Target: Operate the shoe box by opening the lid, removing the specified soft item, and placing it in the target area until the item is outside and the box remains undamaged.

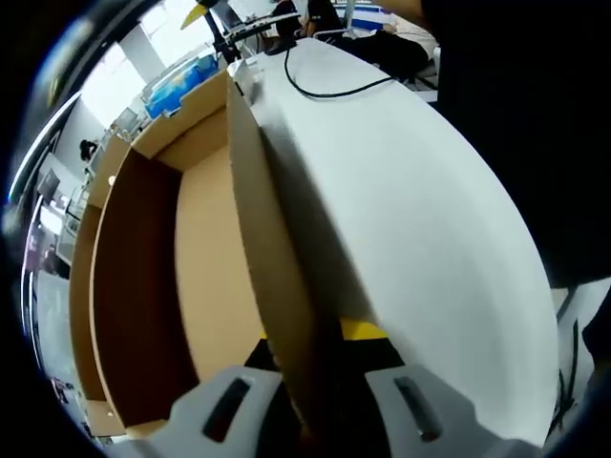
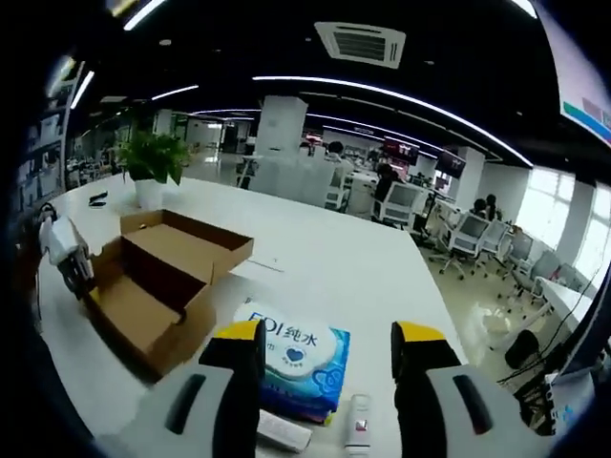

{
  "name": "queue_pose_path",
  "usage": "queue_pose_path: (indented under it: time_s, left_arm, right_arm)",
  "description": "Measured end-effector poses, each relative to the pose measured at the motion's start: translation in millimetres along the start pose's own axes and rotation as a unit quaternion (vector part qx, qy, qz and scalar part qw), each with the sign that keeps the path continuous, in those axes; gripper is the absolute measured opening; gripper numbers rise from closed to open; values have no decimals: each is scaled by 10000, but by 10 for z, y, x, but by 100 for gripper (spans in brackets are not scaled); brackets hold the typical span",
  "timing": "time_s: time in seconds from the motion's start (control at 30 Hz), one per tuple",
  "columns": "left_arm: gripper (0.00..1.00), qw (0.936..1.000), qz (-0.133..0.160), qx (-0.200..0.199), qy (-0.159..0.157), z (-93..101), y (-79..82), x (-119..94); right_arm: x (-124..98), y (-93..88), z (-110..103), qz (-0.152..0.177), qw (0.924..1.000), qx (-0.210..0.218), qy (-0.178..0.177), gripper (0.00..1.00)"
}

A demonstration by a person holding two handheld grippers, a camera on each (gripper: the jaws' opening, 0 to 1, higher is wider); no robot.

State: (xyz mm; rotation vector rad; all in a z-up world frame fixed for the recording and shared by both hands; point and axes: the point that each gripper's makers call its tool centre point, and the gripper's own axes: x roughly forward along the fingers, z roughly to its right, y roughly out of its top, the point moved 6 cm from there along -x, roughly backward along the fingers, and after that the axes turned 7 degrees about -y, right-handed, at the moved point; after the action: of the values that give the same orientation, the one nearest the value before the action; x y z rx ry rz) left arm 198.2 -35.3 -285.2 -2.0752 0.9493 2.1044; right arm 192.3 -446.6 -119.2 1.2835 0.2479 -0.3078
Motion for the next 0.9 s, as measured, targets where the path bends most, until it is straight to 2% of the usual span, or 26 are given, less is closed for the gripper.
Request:
queue_pose_path:
  time_s: [0.27, 0.5, 0.57, 0.8, 0.9]
  left_arm:
    - [8, 9996, 177, -79, 190, 13, -16, -4]
    - [8, 9995, 143, -226, 154, 20, -19, -33]
    - [8, 9995, 141, -244, 158, 23, -19, -45]
    - [8, 9994, 151, -269, 147, 28, -20, -69]
    - [8, 9993, 211, -292, 139, 25, -20, -73]
  right_arm:
    - [124, 127, -273, -34, 9997, -75, 232, 56]
    - [201, 424, -520, 177, 9990, -82, 391, 55]
    - [271, 483, -607, 221, 9988, -86, 438, 55]
    - [571, 577, -946, 26, 9973, -5, 728, 58]
    - [783, 622, -1119, -108, 9962, 122, 852, 59]
